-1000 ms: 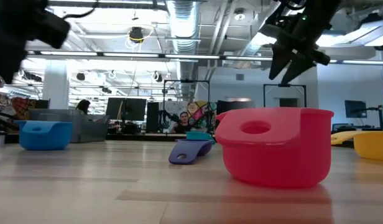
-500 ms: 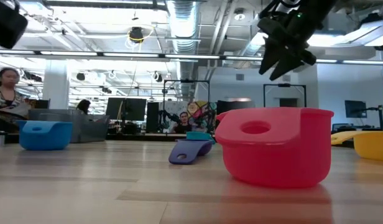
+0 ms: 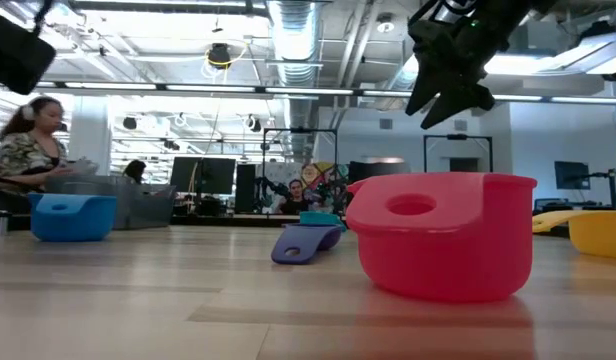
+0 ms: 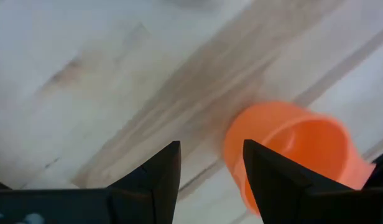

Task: Nest measuring cups in basket
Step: Stack the red measuring cup on top of the orange measuring cup

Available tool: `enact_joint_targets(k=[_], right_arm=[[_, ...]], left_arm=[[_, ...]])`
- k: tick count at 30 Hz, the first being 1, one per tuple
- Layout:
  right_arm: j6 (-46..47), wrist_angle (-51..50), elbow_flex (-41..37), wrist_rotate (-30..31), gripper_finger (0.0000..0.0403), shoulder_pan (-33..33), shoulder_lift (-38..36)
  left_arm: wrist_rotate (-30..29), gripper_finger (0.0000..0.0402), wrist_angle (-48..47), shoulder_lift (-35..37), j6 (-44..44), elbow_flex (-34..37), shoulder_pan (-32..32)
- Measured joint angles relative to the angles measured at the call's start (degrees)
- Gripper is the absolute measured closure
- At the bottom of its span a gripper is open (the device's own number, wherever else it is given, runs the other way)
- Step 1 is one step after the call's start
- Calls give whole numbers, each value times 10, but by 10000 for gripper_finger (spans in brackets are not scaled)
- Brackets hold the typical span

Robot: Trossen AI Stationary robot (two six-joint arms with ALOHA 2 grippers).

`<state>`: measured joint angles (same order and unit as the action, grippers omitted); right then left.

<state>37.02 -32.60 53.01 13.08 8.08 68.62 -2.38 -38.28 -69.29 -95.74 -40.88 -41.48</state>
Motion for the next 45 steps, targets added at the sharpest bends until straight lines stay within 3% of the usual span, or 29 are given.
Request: enact_joint_targets(k=[5,10,15,17,20,22,28,34,40,45], right_arm=[[28,-82,0,-19,163,15,-1],[50,-203,0,-30,170,25,1],[57,-202,0,-66,186,24,1],[66,-194,0,-66,191,24,1],[68,-187,0,-60,198,26,0],[70,-209,0,-58,202,34,-5],[53,-286,0,-30,210,40,-29],[-22,-306,0,-24,209,42,-59],[-65,-301,0,-22,204,49,-82],[-85,-284,0,-8,209,49,-88]], left_arm=[[-51,239,-10,36,24,0,58],[-117,239,10,80,104,0,131],[-176,239,144,80,264,0,206],[-165,239,250,55,350,0,246],[-103,240,388,-4,425,0,297],[-72,240,413,-48,443,-17,320],[-27,240,402,-178,500,-117,340],[-19,240,401,-312,545,-261,312],[-9,240,267,-408,522,-387,282],[-8,240,222,-454,519,-436,257]])
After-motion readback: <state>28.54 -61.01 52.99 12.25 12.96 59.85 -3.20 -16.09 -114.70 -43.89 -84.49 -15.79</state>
